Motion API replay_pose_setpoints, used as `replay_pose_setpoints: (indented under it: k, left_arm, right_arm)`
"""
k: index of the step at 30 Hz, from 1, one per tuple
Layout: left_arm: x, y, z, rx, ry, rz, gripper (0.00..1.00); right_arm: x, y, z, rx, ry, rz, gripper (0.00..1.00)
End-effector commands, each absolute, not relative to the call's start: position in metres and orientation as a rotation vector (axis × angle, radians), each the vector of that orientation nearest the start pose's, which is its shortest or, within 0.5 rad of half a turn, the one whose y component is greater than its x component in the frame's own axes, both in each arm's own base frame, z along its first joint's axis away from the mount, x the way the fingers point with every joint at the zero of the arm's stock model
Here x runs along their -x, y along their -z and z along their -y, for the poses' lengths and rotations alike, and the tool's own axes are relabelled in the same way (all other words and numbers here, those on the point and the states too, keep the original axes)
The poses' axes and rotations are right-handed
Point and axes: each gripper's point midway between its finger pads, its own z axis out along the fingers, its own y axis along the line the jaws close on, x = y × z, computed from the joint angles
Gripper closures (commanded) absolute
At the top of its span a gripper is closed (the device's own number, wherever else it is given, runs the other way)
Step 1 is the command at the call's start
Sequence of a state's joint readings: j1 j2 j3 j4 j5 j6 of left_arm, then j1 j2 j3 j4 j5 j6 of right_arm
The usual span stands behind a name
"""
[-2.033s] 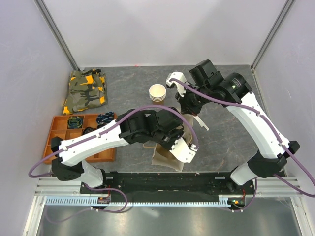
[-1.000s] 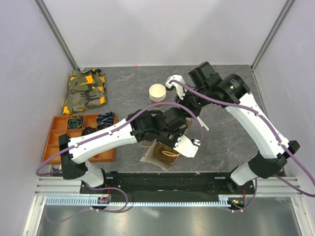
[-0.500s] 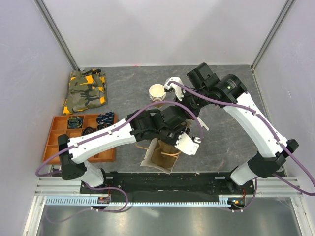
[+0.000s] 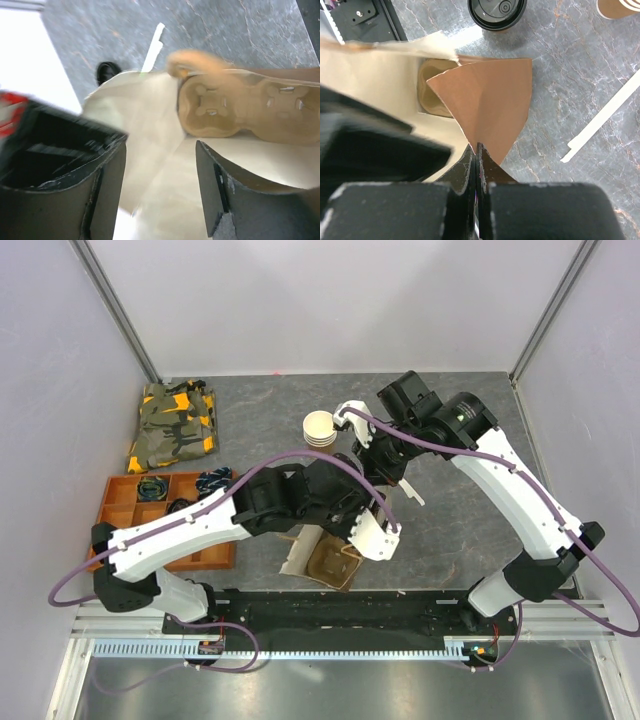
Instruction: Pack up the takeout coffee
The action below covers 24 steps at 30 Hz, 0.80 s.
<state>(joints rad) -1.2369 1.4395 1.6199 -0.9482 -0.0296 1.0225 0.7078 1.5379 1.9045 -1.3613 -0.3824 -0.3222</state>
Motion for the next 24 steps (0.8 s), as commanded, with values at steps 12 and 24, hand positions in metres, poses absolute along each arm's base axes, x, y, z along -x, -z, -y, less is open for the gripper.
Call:
replay_pose_setpoints:
  k: [12, 24]
  left_arm:
    - [-0.129, -0.428, 0.324, -1.699, 0.296, -0.906, 0.15]
    - [-0.115, -0.430, 0.317, -1.641, 0.435, -0.972, 0.03]
  right_arm:
    - [-0.187, -0.285, -0.211, 1.416, -0.511, -2.257, 1.00]
    - [-0.196, -0.291, -0.209, 1.365, -0.463, -2.253, 1.00]
